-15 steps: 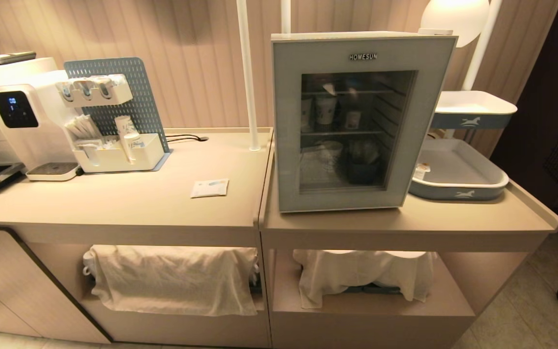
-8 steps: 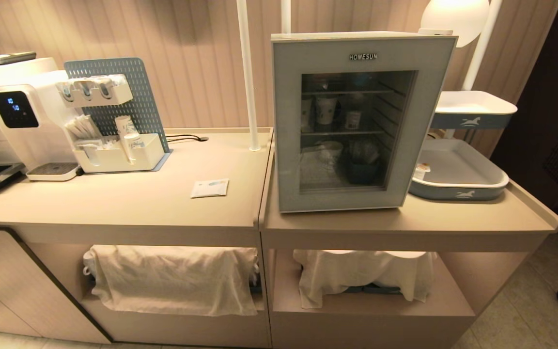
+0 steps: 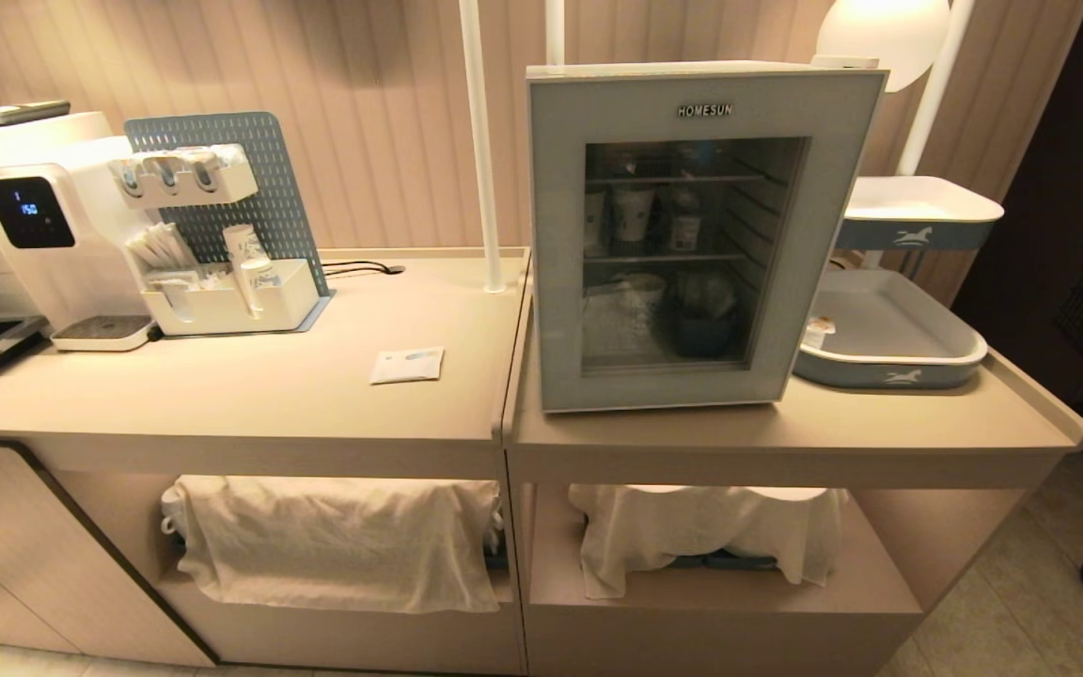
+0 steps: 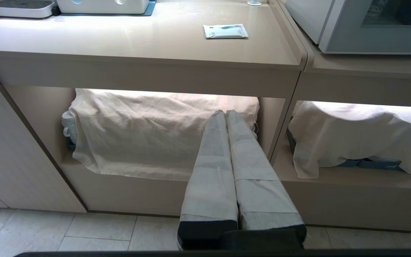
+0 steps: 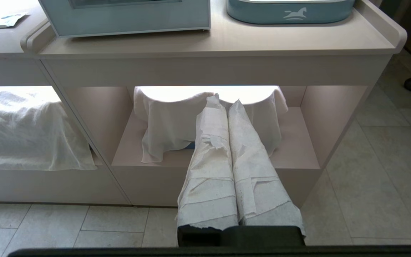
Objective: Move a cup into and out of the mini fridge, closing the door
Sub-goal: Open the freezer door
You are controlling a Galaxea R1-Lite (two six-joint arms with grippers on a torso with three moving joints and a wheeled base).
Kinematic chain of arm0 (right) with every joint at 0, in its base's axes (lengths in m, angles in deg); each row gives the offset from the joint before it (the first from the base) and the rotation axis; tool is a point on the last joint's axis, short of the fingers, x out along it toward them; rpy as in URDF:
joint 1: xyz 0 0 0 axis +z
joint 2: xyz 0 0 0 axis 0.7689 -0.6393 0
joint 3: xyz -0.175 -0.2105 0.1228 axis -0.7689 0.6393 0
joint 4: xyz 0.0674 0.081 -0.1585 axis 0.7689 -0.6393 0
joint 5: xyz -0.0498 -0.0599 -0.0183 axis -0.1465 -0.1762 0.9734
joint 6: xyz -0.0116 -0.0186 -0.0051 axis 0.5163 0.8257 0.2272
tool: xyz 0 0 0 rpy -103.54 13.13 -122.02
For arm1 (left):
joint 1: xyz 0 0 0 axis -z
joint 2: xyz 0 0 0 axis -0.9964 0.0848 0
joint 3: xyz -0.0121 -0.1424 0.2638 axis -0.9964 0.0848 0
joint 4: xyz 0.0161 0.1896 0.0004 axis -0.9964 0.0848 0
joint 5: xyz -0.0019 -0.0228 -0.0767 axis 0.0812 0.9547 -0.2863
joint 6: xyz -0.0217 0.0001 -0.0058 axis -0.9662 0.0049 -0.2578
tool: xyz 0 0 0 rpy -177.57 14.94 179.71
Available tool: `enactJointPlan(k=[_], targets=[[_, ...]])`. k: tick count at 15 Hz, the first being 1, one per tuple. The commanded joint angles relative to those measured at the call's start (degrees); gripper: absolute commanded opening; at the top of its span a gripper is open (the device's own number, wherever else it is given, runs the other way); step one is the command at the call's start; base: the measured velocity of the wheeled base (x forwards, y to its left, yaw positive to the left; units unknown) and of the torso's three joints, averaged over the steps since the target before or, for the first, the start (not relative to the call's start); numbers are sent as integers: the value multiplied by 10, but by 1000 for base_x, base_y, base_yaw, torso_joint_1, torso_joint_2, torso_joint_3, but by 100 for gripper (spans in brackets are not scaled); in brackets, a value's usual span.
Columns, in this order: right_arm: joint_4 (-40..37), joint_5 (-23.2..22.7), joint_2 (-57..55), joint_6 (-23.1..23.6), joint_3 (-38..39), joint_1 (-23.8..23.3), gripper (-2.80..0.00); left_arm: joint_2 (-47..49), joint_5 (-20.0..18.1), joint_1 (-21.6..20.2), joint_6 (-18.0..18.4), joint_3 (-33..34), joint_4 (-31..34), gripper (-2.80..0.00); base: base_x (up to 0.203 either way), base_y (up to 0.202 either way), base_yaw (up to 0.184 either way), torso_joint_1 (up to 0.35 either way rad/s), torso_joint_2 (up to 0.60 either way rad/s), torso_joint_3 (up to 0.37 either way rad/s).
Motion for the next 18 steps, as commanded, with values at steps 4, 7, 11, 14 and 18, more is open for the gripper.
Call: enactJointPlan(k=[4,7,11,14,18], targets=[[1,0,-1,0,1,0,-280,1,0,0,0,1,0,-280,55,0,1,-3,-2,1],[1,0,-1,0,1,0,-280,1,0,0,0,1,0,-280,193,0,1,2,5,-3],[1,0,-1,0,1,0,-280,1,0,0,0,1,0,-280,190,0,1,1,1,2],[1,0,-1,0,1,0,-280,1,0,0,0,1,0,-280,192,0,1,1,1,2],[1,0,-1,0,1,0,-280,1,0,-1,0,1,0,-280,105,0,0,2,3,2]])
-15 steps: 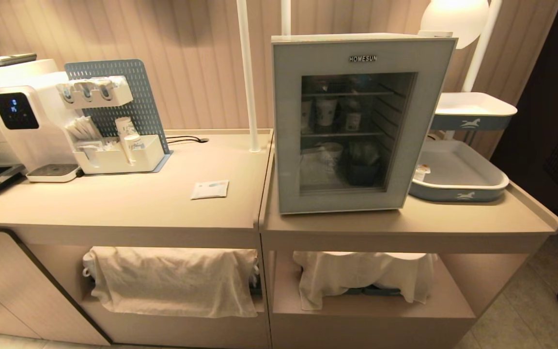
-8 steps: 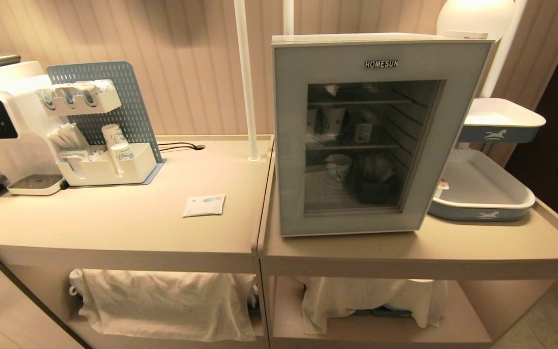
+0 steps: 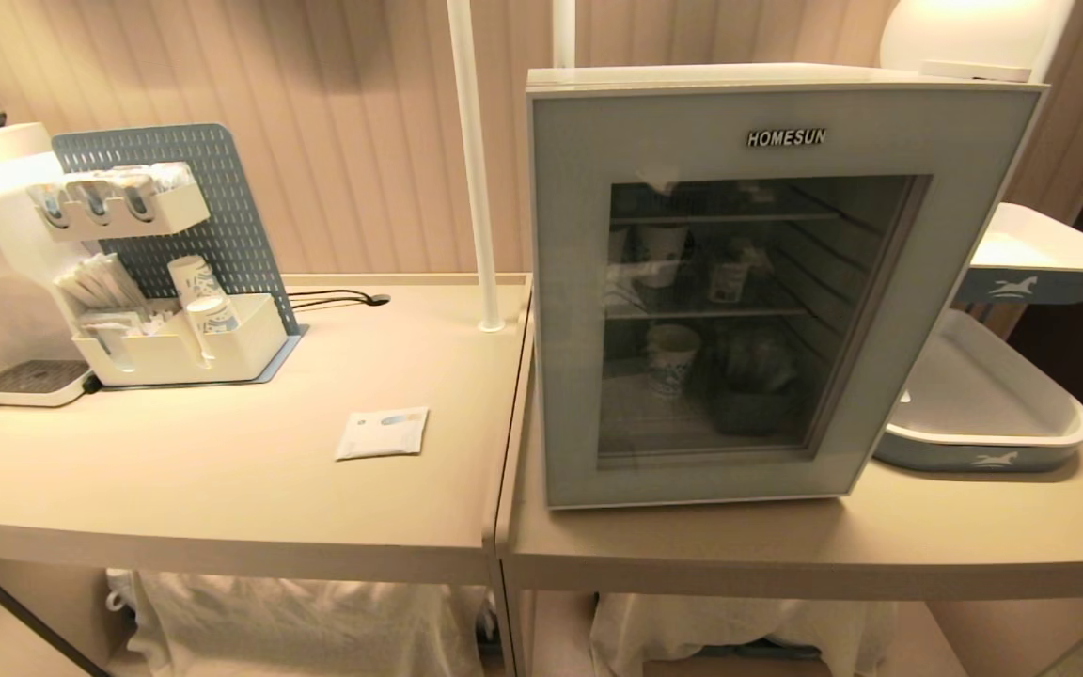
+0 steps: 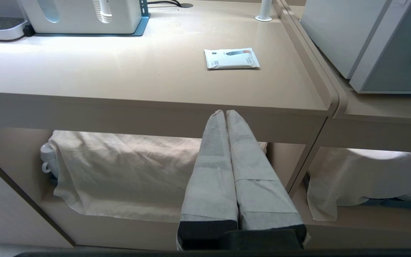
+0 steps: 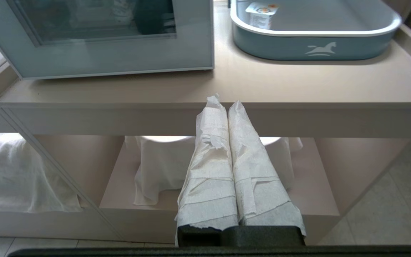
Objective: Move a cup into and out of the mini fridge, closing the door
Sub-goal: Open the freezer door
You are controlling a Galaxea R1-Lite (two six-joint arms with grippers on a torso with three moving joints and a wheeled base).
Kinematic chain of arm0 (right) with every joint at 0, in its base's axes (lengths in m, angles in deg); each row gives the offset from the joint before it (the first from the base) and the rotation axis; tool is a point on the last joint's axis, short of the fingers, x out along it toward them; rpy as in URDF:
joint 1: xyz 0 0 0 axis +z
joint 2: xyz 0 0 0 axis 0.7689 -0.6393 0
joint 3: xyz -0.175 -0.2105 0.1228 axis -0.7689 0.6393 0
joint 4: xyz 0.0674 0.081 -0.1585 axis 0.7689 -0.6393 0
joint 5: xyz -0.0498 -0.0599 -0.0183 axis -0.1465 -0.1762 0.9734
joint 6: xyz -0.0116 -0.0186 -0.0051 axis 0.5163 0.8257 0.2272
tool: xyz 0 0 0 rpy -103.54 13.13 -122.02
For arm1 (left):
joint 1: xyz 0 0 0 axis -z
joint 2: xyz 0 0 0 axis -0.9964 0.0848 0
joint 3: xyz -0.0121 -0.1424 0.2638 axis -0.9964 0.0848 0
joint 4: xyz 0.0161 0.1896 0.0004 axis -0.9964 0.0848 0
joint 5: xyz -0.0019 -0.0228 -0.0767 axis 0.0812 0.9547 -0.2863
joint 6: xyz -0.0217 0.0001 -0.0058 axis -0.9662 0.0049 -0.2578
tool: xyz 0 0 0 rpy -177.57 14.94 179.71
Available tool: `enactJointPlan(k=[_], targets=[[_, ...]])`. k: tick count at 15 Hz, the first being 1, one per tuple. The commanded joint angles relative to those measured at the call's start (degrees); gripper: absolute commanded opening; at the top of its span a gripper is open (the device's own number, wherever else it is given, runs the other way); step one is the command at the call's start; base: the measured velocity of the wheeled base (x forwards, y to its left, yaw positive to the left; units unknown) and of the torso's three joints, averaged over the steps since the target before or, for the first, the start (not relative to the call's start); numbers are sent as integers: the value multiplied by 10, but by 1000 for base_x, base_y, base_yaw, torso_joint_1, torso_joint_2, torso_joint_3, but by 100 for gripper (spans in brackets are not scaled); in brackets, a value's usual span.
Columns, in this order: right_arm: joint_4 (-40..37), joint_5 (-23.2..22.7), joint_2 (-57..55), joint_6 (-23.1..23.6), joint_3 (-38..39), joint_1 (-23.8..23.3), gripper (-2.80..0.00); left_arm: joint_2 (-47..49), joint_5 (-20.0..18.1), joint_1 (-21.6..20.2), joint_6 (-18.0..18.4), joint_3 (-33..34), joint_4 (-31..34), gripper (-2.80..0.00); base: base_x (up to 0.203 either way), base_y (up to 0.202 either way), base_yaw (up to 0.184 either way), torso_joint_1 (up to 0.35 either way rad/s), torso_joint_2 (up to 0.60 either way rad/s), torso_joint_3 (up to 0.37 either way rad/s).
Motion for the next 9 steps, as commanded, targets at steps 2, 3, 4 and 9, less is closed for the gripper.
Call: enactJointPlan(k=[2,3,4,9], targets=[[0,0,-1,0,0,0,-280,1,0,0,0,1,0,-280,0,0,0,0,0,0],[0,0,-1,0,0,0,-280,1,0,0,0,1,0,-280,0,0,0,0,0,0],[0,0,-1,0,0,0,-280,1,0,0,0,1,0,-280,0,0,0,0,0,0],[0,0,-1,0,0,0,-280,1,0,0,0,1,1,-280,10,-149,-5,3,3,2]])
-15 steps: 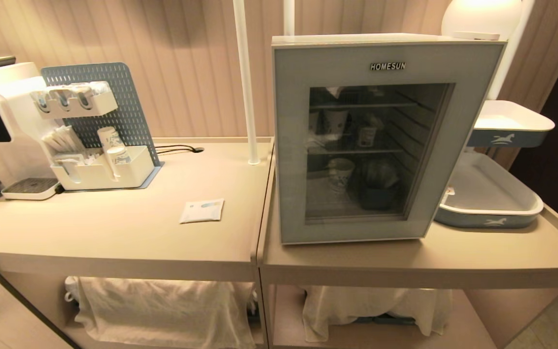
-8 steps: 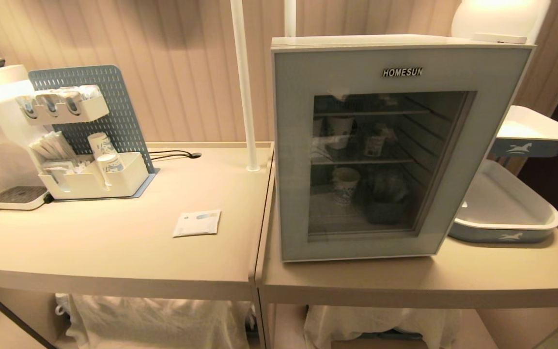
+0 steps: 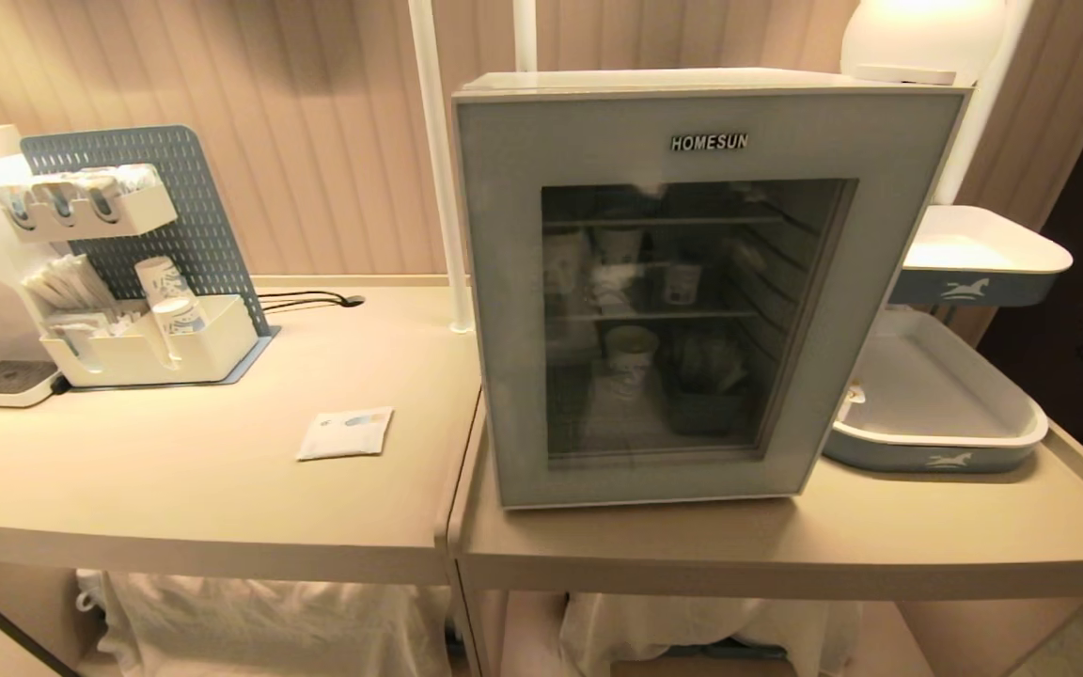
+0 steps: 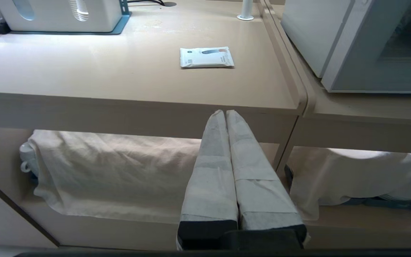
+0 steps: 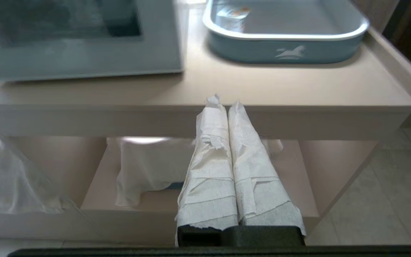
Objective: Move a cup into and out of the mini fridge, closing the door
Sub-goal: Open the freezer door
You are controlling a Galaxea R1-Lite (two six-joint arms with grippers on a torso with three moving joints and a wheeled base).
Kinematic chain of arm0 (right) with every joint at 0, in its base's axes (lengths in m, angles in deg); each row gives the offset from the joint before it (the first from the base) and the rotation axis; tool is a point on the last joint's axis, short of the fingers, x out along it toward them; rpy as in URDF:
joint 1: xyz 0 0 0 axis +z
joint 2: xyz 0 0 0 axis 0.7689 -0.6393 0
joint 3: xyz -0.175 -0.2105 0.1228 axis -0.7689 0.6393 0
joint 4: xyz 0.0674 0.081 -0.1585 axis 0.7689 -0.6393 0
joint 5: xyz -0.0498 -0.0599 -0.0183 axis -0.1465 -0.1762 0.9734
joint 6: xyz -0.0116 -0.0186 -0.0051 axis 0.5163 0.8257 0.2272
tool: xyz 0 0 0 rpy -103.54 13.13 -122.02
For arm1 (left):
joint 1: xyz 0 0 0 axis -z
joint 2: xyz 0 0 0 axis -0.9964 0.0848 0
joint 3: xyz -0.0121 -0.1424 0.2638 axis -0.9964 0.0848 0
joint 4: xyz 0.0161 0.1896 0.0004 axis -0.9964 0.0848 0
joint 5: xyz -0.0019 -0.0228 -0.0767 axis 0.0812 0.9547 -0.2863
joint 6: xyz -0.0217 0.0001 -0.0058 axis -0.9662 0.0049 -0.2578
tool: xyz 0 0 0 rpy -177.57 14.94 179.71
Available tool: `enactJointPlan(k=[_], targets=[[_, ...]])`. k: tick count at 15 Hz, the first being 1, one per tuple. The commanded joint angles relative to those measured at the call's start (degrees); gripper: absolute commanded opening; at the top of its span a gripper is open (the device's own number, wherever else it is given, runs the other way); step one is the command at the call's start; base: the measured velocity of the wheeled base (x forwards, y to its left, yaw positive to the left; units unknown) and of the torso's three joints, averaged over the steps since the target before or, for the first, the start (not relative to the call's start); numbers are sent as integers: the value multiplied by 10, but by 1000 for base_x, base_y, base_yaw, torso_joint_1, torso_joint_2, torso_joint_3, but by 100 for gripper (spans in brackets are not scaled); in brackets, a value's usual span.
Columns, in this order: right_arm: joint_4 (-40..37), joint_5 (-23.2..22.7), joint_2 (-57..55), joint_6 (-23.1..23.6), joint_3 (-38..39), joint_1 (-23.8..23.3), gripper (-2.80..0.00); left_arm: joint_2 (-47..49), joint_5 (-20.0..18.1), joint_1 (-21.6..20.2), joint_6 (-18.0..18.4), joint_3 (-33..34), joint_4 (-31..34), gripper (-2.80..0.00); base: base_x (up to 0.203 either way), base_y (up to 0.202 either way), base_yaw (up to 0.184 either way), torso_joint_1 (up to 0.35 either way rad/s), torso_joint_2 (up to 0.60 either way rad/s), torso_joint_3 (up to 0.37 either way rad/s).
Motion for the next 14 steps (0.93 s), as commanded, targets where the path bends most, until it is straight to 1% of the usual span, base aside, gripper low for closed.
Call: enactJointPlan(k=[1,3,7,9,10,11,12,14], targets=[[-1,0,-1,0,0,1,-280,1,0,-1,-1,1,-2,-280,69,-105,2,2,1,-1],[-1,0,-1,0,0,1,-280,1,0,-1,-1,1,-2,-280,79,-83,-3,1,4,1],[-1,0,-1,0,0,1,-280,1,0,-1,1,0,-1,-280,0,0,0,0,0,0],[-1,0,-1,0,0,1,-280,2,3,-1,8,-5,1,-280,0,0,0,0,0,0],[-1,0,-1,0,0,1,-280,4,6,-1,9,-21,7,-280,0,0,0,0,0,0],[-2,0,-1,0,0,1,-280,14,15,-1,1,-59,25,-280,0,0,0,0,0,0],[-2,0,-1,0,0,1,-280,33,26,-1,-18,-117,54,-280,0,0,0,0,0,0],[-2,0,-1,0,0,1,-280,114,43,3,-74,-300,138,-280,0,0,0,0,0,0]])
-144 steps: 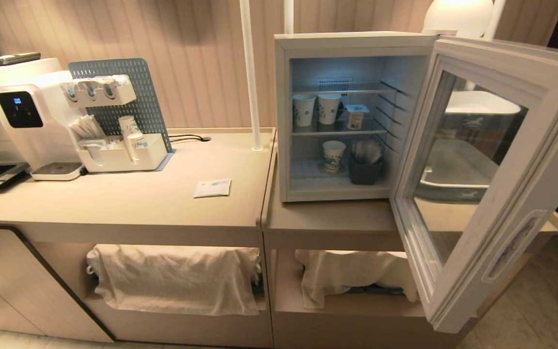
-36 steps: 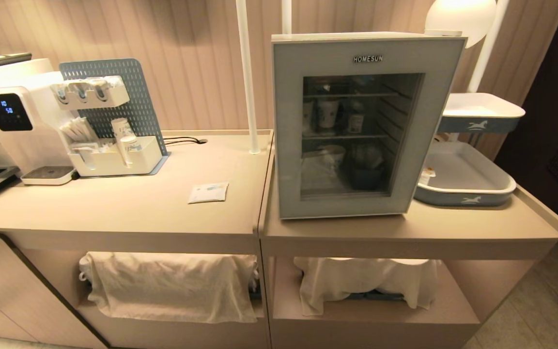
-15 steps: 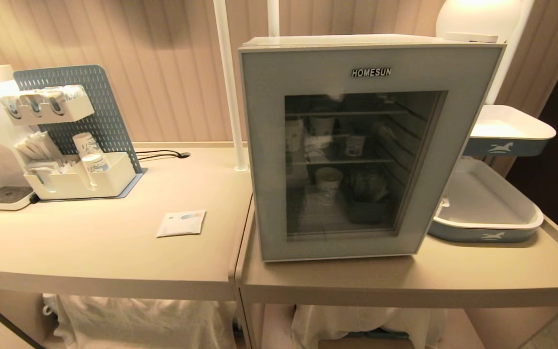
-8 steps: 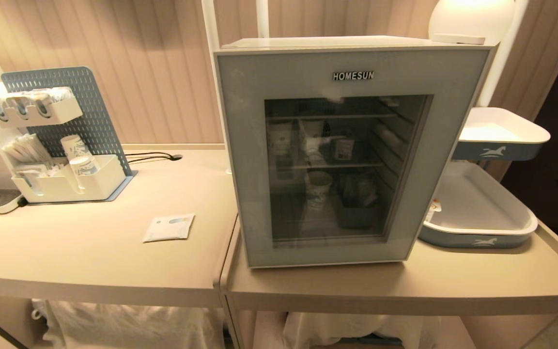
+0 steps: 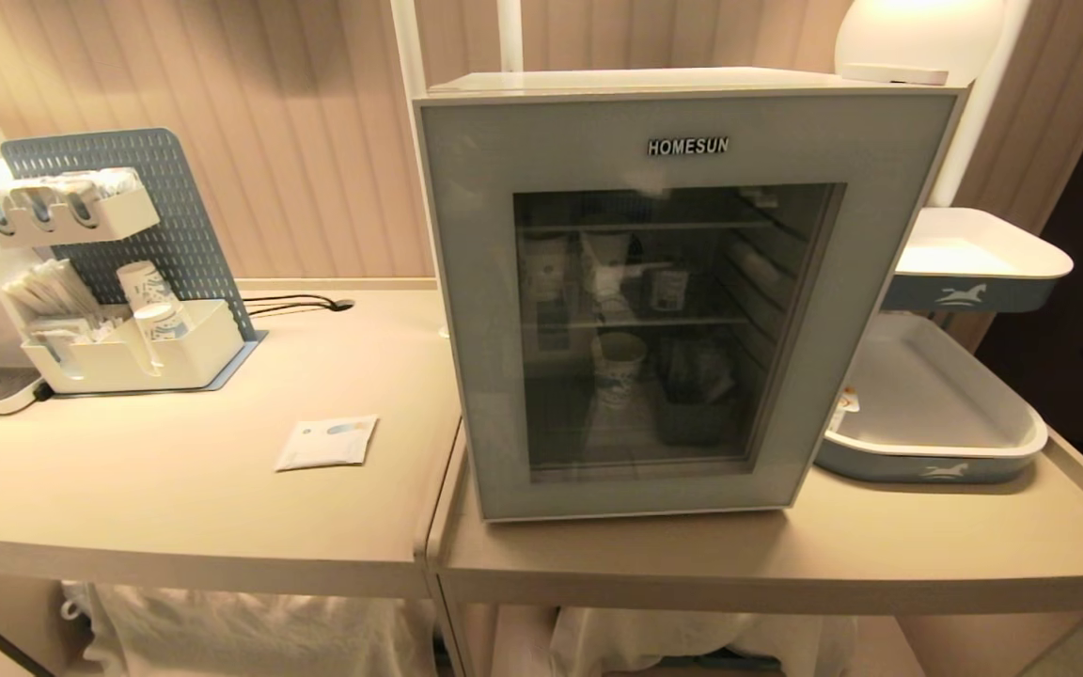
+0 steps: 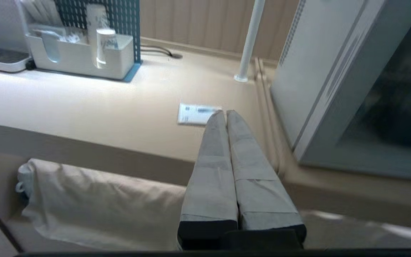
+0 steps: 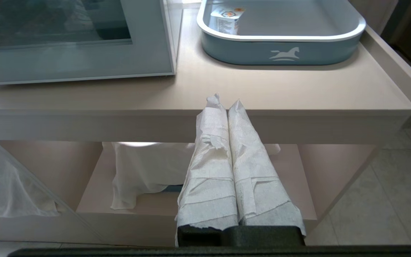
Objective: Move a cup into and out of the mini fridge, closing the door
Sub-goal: Open the freezer door
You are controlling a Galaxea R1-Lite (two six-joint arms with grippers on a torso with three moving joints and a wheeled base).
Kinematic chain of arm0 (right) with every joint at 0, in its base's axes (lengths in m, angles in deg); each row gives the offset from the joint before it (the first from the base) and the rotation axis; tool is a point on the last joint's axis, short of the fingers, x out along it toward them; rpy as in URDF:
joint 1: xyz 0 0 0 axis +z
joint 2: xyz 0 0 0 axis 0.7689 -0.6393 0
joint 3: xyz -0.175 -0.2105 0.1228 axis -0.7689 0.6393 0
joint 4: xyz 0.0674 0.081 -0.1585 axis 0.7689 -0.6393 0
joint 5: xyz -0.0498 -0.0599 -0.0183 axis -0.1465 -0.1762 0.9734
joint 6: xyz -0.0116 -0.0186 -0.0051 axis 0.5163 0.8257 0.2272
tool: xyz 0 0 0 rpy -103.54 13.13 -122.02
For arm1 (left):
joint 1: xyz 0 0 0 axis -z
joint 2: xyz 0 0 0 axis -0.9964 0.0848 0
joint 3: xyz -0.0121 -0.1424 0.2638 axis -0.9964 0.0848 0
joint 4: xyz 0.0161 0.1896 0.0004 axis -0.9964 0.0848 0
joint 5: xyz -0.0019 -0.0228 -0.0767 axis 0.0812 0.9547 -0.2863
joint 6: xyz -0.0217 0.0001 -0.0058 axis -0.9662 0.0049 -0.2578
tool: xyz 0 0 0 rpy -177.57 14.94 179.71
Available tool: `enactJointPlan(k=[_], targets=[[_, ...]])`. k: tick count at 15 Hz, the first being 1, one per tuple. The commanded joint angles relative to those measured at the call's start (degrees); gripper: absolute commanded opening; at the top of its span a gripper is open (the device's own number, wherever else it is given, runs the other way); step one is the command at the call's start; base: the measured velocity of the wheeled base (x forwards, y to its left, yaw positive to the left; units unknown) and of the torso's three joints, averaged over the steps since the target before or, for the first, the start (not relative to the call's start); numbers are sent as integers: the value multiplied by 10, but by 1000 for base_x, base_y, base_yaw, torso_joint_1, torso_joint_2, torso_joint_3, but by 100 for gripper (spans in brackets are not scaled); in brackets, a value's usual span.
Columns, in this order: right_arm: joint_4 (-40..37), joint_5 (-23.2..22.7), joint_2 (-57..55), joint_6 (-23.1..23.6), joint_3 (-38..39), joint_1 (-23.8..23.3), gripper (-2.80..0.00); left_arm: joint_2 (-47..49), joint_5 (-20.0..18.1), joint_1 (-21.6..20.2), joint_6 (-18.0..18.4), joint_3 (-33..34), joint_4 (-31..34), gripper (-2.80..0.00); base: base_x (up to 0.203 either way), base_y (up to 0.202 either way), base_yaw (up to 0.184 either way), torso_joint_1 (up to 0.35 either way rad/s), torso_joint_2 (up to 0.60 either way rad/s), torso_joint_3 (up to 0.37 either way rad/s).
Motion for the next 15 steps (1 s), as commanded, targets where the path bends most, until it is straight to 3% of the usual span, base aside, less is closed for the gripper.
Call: enactJointPlan(k=[1,2,4,6,8,9,10,12,13,15], targets=[[0,0,-1,0,0,0,-280,111,6,6,-29,-125,54,-280,0,0,0,0,0,0],[0,0,-1,0,0,0,-280,180,9,15,-44,-175,79,-280,0,0,0,0,0,0],[0,0,-1,0,0,0,-280,321,4,37,-63,-211,84,-280,0,0,0,0,0,0],[0,0,-1,0,0,0,-280,468,-23,42,-69,-219,33,-280,0,0,0,0,0,0],[0,0,-1,0,0,0,-280,609,-86,27,-66,-226,-49,-280,0,0,0,0,0,0],[0,0,-1,0,0,0,-280,669,-146,13,-58,-229,-92,-280,0,0,0,0,0,0],[0,0,-1,0,0,0,-280,718,-243,-5,-40,-230,-131,0,0,0,0,0,0,0],[0,0,-1,0,0,0,-280,770,-444,-40,4,-231,-182,0,0,0,0,0,0,0],[0,0,-1,0,0,0,-280,796,-527,-53,26,-231,-203,0,0,0,0,0,0,0],[0,0,-2,0,0,0,-280,855,-639,-67,69,-225,-277,0,0,0,0,0,0,0]])
